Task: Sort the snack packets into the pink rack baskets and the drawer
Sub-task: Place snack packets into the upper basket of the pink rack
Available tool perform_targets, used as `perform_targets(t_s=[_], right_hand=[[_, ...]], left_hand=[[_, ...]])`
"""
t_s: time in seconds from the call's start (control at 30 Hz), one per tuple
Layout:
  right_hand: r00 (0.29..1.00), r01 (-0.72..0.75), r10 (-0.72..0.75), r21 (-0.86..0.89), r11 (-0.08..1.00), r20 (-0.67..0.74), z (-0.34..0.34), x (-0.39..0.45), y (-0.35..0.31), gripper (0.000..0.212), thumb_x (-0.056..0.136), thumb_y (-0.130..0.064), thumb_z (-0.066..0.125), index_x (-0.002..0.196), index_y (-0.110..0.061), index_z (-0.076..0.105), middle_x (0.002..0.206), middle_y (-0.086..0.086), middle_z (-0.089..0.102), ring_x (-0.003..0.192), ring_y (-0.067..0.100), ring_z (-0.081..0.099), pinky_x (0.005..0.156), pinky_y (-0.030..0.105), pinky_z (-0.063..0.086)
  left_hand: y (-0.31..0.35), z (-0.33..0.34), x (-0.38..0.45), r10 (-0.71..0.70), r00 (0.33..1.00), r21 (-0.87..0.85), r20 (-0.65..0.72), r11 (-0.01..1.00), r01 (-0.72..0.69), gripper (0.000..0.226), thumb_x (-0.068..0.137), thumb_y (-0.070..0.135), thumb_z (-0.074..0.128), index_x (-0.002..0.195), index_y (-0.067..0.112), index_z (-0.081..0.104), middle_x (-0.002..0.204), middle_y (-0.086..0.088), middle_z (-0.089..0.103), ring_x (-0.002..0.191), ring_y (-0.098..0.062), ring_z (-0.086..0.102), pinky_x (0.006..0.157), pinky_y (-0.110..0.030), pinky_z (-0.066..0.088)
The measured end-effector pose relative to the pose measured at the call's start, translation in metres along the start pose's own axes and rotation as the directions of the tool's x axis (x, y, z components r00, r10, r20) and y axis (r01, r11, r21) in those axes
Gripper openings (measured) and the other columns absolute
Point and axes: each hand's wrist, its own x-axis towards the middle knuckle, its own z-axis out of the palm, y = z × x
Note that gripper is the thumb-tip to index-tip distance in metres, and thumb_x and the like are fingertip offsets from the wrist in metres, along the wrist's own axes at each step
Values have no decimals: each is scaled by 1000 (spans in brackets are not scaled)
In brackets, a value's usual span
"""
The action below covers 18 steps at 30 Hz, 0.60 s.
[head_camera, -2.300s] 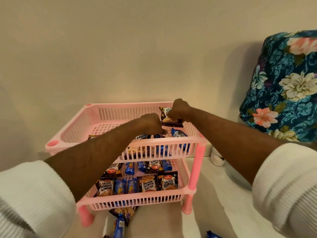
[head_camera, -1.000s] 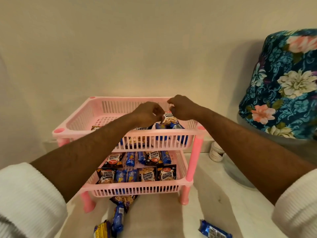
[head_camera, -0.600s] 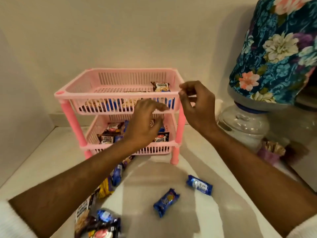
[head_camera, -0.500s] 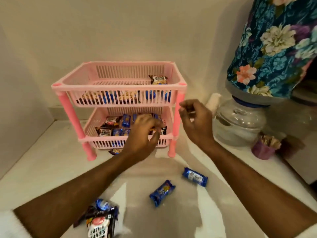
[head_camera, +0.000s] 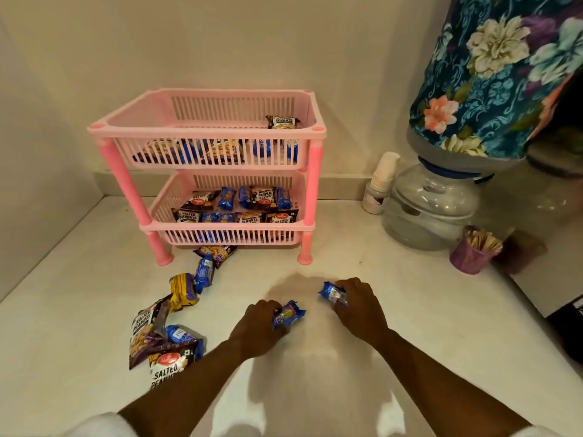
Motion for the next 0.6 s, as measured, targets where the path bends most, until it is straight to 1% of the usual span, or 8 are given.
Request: perform_targets(t_s=[0.17, 0.27, 0.33, 0.4, 0.47, 0.53, 0.57, 0.6], right_hand=[[999, -42, 44, -71, 997, 25, 5, -13, 1, 57, 88, -40, 72, 138, -25, 49, 135, -4, 54, 120, 19, 52, 97, 31, 45], [997, -66, 69, -76, 995, 40, 6, -16, -4, 55, 88, -40, 72, 136, -25, 50, 132, -3, 58, 117, 19, 56, 95, 30, 46], [992, -113, 111, 38, 993, 61, 8, -17, -9, 56, 88, -39, 73, 136, -23, 50, 128, -2, 61, 112, 19, 60, 91, 28, 49], [984, -173, 158, 234, 957, 80, 8, -14, -17, 54, 89, -38, 74, 136, -21, 52, 119, -3, 66, 99, 15, 65, 80, 22, 50], [967, -254, 213, 486, 836, 139, 5, -10, -29, 47, 92, -34, 72, 132, -16, 56, 108, -3, 67, 87, 10, 65, 71, 17, 52], [942, -335, 224, 669, 664, 249, 0, -4, -41, 42, 96, -29, 68, 131, -8, 60, 113, 5, 70, 96, 19, 70, 85, 32, 60], [936, -351, 211, 713, 607, 282, -4, -2, -48, 40, 97, -27, 67, 131, -6, 61, 116, 10, 72, 102, 26, 71, 93, 41, 59], [935, -354, 195, 744, 566, 296, -9, -1, -55, 38, 98, -25, 65, 130, -5, 63, 116, 14, 72, 103, 29, 71, 95, 43, 58]], left_hand=[[5, 11, -5, -50, 995, -10, -90, 999, 50, 53, 86, 43, 67, 131, 22, 51, 122, -3, 57, 109, -20, 54, 88, -28, 47], [7, 15, -6, -78, 993, -96, -92, 993, 70, 50, 84, 38, 71, 127, 21, 52, 120, -3, 58, 98, -14, 55, 78, -20, 42], [8, 17, -8, -104, 991, -150, -78, 984, 92, 47, 83, 35, 72, 124, 20, 54, 117, -2, 60, 91, -10, 53, 75, -18, 40], [8, 15, -8, -140, 987, -226, -78, 967, 119, 42, 83, 32, 73, 118, 18, 56, 111, -3, 64, 88, -13, 58, 74, -24, 47], [13, 8, -7, -181, 980, -360, -81, 922, 141, 34, 85, 30, 72, 111, 17, 55, 101, -3, 68, 85, -18, 66, 76, -34, 55], [20, -4, -5, -198, 976, -468, -91, 873, 134, 29, 88, 28, 69, 106, 17, 48, 93, 2, 65, 81, -12, 67, 74, -34, 58], [25, -12, -3, -194, 976, -499, -101, 858, 119, 29, 90, 27, 68, 105, 17, 45, 92, 4, 63, 81, -9, 66, 74, -33, 58], [29, -20, -2, -183, 976, -530, -113, 842, 97, 29, 91, 25, 67, 106, 16, 43, 92, 5, 61, 82, -8, 65, 74, -33, 58]])
